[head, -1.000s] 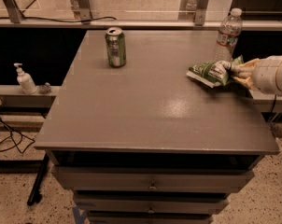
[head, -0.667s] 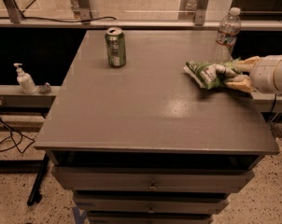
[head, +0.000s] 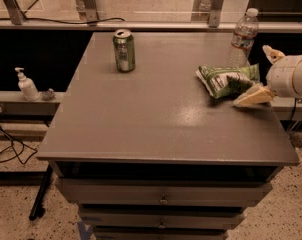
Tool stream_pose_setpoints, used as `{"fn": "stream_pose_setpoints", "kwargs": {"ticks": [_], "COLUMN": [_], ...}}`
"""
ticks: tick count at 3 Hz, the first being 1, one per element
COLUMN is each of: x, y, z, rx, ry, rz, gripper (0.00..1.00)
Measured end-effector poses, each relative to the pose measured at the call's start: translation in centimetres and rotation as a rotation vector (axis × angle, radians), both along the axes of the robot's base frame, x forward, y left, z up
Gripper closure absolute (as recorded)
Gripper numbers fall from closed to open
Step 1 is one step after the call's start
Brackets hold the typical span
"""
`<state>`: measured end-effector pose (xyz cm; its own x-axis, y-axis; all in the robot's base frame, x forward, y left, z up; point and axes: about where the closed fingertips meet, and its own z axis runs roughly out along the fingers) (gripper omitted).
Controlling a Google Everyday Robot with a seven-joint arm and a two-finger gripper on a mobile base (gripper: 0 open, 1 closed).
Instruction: Move green jalapeno chip bag near water bottle
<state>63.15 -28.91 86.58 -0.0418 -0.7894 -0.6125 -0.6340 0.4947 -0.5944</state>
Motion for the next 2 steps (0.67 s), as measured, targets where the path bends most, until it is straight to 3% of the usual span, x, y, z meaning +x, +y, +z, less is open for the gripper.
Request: {"fn": "stream_pose_setpoints", "kwargs": {"ticks": [1, 2], "x": [-0.3, -1.0], "y": [0.2, 2.7], "z": [2.1, 7.2], "rx": [0.045, 0.145], "ry": [0.004, 0.008], "rz": [-0.025, -0.007], "gripper": [0.00, 0.00]}}
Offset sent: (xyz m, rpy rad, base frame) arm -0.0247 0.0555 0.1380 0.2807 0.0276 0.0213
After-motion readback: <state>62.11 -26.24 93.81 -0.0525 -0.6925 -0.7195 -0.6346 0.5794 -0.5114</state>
